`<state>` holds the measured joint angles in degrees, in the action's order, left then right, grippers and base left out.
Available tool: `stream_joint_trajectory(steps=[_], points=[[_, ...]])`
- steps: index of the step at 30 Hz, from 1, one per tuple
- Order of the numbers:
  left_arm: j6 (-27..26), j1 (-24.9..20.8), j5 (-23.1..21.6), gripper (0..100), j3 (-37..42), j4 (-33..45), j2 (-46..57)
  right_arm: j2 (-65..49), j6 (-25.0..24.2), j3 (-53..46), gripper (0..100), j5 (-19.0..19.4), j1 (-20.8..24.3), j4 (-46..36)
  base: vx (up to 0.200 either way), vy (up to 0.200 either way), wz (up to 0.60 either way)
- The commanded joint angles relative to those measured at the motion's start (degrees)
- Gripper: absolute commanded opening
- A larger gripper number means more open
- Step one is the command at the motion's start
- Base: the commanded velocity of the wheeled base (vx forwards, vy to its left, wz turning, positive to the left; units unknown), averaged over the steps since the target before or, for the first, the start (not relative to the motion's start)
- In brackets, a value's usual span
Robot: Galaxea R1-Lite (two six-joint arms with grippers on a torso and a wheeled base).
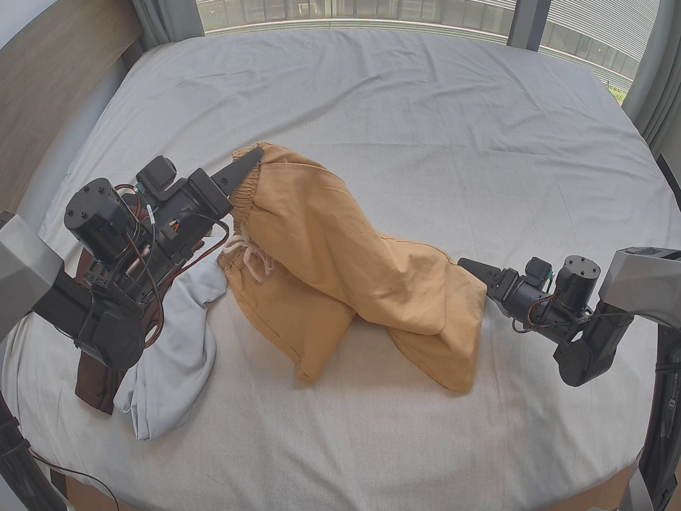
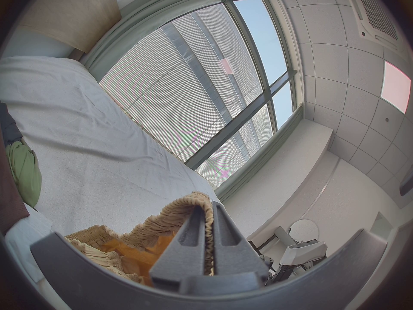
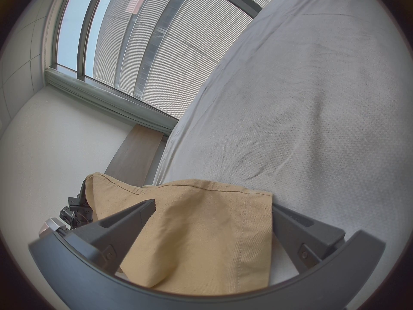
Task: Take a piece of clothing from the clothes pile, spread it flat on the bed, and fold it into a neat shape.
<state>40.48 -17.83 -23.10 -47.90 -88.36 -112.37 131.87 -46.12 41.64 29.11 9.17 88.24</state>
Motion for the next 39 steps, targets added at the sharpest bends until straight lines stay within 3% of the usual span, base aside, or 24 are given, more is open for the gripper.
stream_joint_trajectory(steps=[1, 20, 21, 33, 39], points=[[-0.06, -0.01, -0.01, 0, 0.08, -0.06, 0.05, 1.02, -0.38, 0.54, 100, 0.07, 0.76, 0.01, 0.0, 0.0, 0.0], [-0.06, -0.01, -0.01, 0, 0.08, -0.06, -0.13, 2.08, -1.87, 3.53, 100, -0.55, 1.73, 0.18, 0.0, 0.0, 0.0], [-0.06, -0.01, -0.01, 0, 0.08, -0.06, -0.13, 2.17, -1.87, 3.53, 0, -0.55, 1.73, 0.18, 0.0, 0.0, 0.0], [0.3, -0.18, 0.16, 0, -0.18, -0.06, 0.66, -3.46, -3.54, 1.77, 0, -0.63, 1.47, 0.53, 0.0, 0.0, 0.0], [1.26, -1.15, 0.07, 0, -0.27, -0.06, 2.95, -16.82, -3.63, -4.03, 0, -0.55, 1.38, 0.36, 0.0, 0.0, 0.0]])
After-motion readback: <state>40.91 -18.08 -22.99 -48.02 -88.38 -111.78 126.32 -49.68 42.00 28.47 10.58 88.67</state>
